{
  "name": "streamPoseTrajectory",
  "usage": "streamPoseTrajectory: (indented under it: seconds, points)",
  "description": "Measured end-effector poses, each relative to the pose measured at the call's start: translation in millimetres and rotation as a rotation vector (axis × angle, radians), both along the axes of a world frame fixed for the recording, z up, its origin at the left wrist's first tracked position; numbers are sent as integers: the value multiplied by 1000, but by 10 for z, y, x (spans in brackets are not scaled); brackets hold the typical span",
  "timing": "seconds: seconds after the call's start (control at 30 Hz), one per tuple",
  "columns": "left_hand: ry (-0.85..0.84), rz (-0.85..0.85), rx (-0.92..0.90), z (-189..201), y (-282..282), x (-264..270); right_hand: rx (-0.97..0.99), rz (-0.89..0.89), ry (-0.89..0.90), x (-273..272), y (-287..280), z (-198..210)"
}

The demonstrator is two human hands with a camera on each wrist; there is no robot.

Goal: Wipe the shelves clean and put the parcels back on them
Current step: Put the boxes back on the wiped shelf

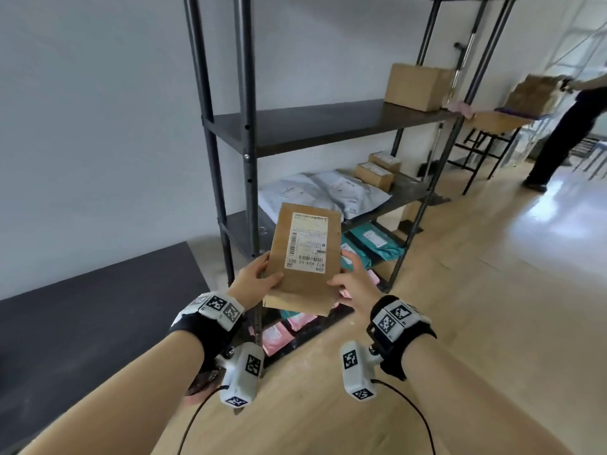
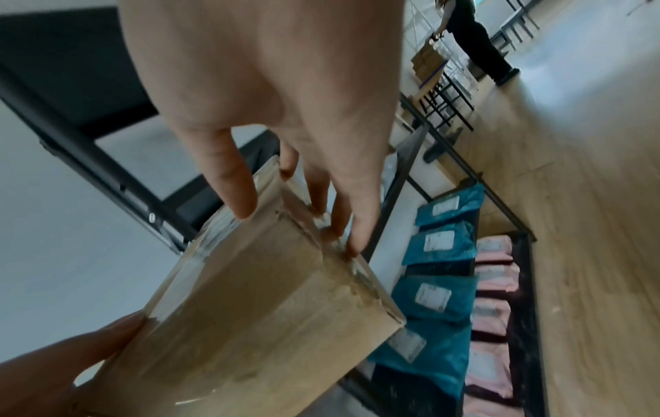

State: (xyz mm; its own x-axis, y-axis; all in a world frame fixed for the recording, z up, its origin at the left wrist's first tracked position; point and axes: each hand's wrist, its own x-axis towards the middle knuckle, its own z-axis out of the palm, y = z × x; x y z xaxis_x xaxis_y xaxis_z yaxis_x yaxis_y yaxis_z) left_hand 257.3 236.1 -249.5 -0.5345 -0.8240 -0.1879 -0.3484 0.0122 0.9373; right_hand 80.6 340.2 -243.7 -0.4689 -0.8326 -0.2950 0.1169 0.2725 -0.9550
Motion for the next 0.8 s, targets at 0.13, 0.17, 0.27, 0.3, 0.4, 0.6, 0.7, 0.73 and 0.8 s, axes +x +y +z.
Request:
streamPoseTrajectory:
  seconds: [0.13, 0.17, 0.27, 0.3, 0.4, 0.6, 0.7, 0.73, 0.8]
  points:
    - [49, -46, -21, 393, 123, -620, -31, -25, 40, -627, 228, 384]
    - [58, -62, -33, 503, 136, -764, -41, -28, 48, -772, 254, 469]
    - [42, -112, -133, 847, 136, -1162, -90, -44, 47, -1149, 265, 724]
    - [44, -125, -161, 978, 126, -1319, -123, -50, 35, -1302, 251, 817]
    - [94, -129, -172, 1251, 41, -1707, -214, -37, 10, -1652, 165, 1050]
    - [185, -133, -121, 1715, -406, -2482, -335, -29, 11, -2486, -306, 1434]
    - [180, -136, -125, 1944, -756, -2818, -349, -40, 17, -2898, -631, 1613]
    - [174, -139, -125, 2021, -878, -2937, -351, -30, 15, -3039, -758, 1679]
    - [189, -156, -85, 2148, -1108, -3173, -361, -2, -18, -3326, -1015, 1786]
